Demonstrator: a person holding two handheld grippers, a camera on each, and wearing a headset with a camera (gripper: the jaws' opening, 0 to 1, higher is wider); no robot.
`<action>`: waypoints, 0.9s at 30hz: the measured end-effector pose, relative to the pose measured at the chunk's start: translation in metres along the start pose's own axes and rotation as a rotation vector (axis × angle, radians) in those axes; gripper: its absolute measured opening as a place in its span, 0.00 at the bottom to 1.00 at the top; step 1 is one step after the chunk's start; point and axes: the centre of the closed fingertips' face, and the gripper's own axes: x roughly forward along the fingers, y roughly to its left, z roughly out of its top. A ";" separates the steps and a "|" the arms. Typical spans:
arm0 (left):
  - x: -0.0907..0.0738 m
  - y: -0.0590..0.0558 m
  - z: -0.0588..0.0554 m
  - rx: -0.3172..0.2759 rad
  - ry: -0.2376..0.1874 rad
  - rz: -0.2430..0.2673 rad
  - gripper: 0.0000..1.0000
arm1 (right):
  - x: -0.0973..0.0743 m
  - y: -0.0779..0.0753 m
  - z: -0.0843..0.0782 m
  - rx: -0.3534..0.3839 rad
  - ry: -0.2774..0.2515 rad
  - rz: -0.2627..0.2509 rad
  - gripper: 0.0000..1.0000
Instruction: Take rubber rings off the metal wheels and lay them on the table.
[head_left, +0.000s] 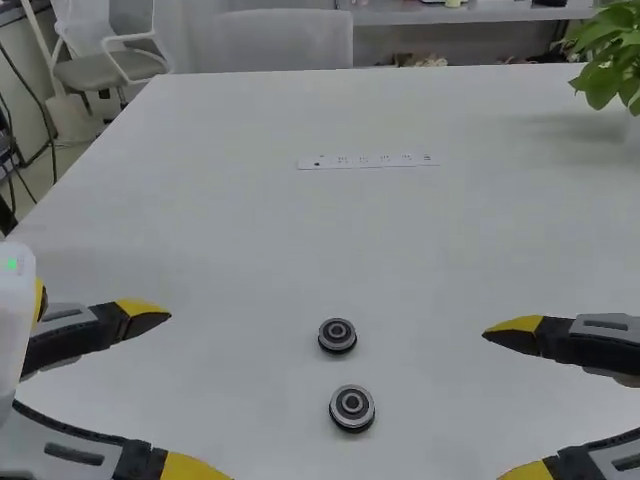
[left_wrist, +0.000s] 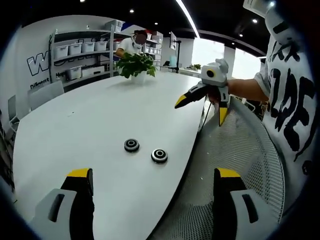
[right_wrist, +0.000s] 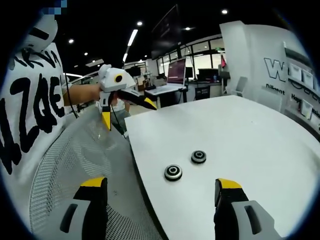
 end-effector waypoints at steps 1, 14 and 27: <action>0.002 0.000 0.001 0.004 -0.002 -0.004 0.99 | 0.001 -0.001 0.000 -0.002 0.001 0.002 0.88; 0.023 0.005 0.006 0.072 -0.007 -0.053 0.99 | 0.022 -0.009 -0.005 -0.038 0.013 0.037 0.84; 0.044 0.001 0.012 0.140 -0.032 -0.111 0.92 | 0.045 -0.022 -0.007 -0.081 0.005 0.049 0.77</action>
